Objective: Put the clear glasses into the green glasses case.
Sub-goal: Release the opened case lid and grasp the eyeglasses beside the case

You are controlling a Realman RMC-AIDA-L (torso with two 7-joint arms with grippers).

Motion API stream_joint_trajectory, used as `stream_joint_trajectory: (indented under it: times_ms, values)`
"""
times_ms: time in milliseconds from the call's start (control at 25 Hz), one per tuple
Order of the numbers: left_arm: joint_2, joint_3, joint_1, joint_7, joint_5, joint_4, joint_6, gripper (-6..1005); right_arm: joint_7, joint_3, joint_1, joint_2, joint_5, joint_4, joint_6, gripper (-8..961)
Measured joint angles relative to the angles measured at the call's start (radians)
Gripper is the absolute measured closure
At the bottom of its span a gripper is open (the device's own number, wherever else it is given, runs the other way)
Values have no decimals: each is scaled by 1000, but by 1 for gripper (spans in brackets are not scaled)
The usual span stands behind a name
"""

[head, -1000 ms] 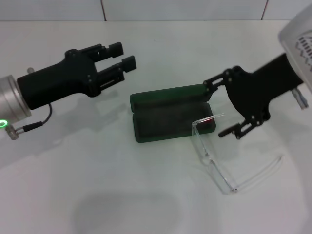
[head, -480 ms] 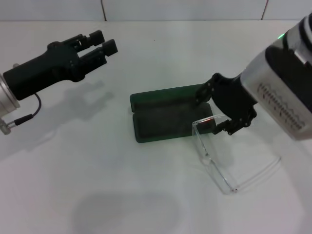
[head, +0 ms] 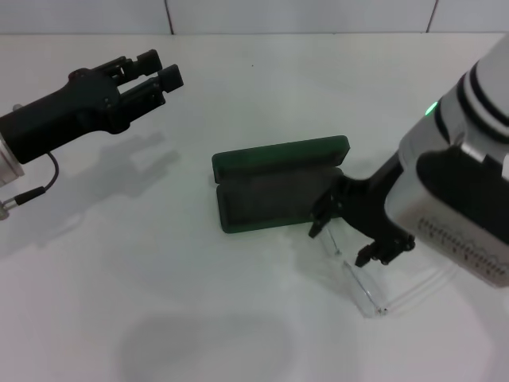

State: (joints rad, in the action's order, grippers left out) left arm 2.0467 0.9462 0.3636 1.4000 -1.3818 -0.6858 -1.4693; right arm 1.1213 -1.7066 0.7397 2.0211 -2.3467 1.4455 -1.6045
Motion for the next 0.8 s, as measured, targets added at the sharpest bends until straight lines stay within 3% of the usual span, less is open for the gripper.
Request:
stream_joint_trajectory:
  times_ms: [800]
  values:
    - [-20, 2, -13, -1, -36, 4, -10, 468, 11, -228, 31, 7, -70, -40, 146, 383]
